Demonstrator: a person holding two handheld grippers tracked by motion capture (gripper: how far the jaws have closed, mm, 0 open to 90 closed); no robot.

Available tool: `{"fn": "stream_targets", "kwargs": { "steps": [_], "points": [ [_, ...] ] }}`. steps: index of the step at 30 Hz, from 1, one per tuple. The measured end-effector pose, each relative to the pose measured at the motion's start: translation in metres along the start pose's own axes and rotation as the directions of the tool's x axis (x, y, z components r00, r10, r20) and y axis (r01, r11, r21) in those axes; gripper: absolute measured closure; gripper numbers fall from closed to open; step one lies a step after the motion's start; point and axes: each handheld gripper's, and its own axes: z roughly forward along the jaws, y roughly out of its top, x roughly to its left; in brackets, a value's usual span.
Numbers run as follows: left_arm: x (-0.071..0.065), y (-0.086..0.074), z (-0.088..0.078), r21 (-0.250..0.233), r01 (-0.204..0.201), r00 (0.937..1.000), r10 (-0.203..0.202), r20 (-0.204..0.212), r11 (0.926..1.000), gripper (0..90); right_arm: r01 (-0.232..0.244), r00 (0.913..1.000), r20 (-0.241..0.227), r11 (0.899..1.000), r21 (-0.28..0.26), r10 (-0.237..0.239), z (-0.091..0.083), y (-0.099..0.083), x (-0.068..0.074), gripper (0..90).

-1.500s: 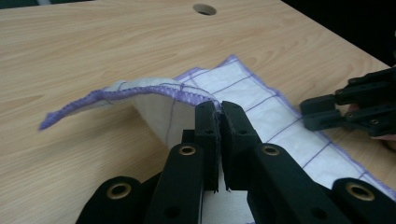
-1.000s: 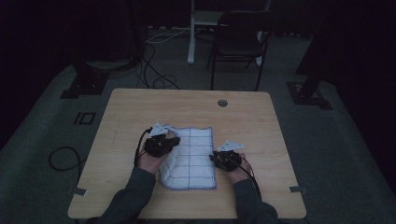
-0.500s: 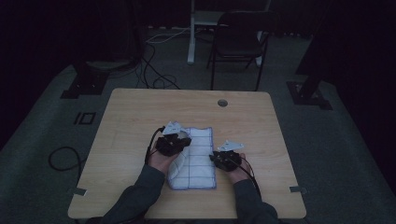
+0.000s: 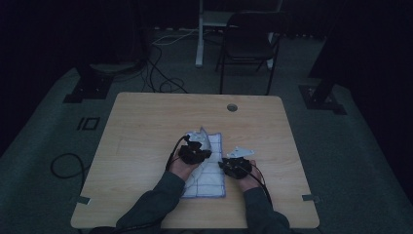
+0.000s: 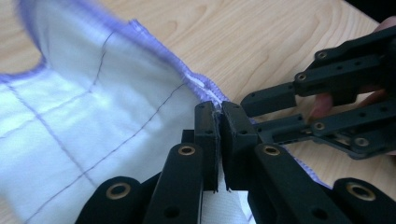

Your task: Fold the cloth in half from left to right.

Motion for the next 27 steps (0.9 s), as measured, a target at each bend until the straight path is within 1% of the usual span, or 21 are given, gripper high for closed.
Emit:
{"fn": "stream_targets", "kwargs": {
  "steps": [2, 3, 6, 9, 12, 13, 14, 17, 19, 21, 24, 27],
  "points": [
    [0.000, 0.000, 0.003, 0.005, 0.004, 1.0000, -0.004, 0.006, 1.0000, 84.5, 0.000, 1.0000, 0.000, 1.000, 0.000, 0.000, 0.000, 0.000, 0.000, 72.3],
    [0.000, 0.000, 0.002, 0.006, -0.001, 1.0000, 0.001, 0.010, 1.0000, 82.6, -0.001, 1.0000, -0.001, 1.000, 0.000, 0.001, 0.000, 0.000, 0.000, 72.3],
    [-0.001, 0.001, -0.004, -0.013, -0.001, 1.0000, 0.001, 0.009, 0.9999, 75.3, 0.001, 1.0000, -0.001, 1.000, 0.000, -0.001, 0.000, 0.000, 0.000, 72.3],
    [0.000, 0.002, -0.018, -0.044, -0.006, 1.0000, 0.007, 0.005, 0.9990, 72.3, 0.000, 1.0000, 0.000, 1.000, 0.000, 0.000, 0.000, 0.000, 0.000, 72.3],
    [0.002, 0.001, -0.033, -0.060, -0.010, 0.9998, 0.009, -0.015, 0.9981, 70.9, 0.001, 1.0000, -0.001, 1.000, -0.001, -0.001, 0.000, 0.000, 0.000, 72.3],
    [0.004, -0.002, -0.039, -0.069, -0.008, 0.9997, 0.007, -0.025, 0.9976, 70.6, 0.000, 1.0000, -0.001, 1.000, -0.001, 0.000, 0.000, 0.000, 0.000, 72.3],
    [0.005, -0.004, -0.043, -0.073, -0.003, 0.9997, 0.001, -0.026, 0.9973, 70.4, -0.001, 1.0000, 0.000, 1.000, -0.001, 0.001, 0.000, 0.000, 0.000, 72.3],
    [0.012, -0.013, -0.056, -0.087, 0.019, 0.9985, -0.024, -0.049, 0.9960, 70.1, 0.002, 1.0000, 0.000, 1.000, -0.002, -0.002, 0.000, 0.000, 0.000, 72.2],
    [0.017, -0.023, -0.063, -0.086, 0.029, 0.9969, -0.035, -0.070, 0.9959, 70.2, 0.001, 1.0000, 0.000, 1.000, -0.001, -0.001, 0.000, 0.000, 0.000, 72.2],
    [0.023, -0.031, -0.067, -0.080, 0.044, 0.9955, -0.050, -0.080, 0.9958, 70.5, 0.002, 1.0000, 0.000, 1.000, -0.001, -0.002, 0.000, 0.000, 0.000, 72.2],
    [0.031, -0.045, -0.072, -0.066, 0.082, 0.9919, -0.088, -0.091, 0.9944, 73.2, 0.000, 1.0000, 0.000, 1.000, -0.002, 0.000, 0.000, 0.000, 0.000, 72.1],
    [0.035, -0.056, -0.074, -0.060, 0.112, 0.9886, -0.117, -0.095, 0.9920, 73.7, 0.000, 1.0000, 0.000, 1.000, -0.002, 0.000, 0.000, 0.000, 0.000, 72.1]
  ]
}}
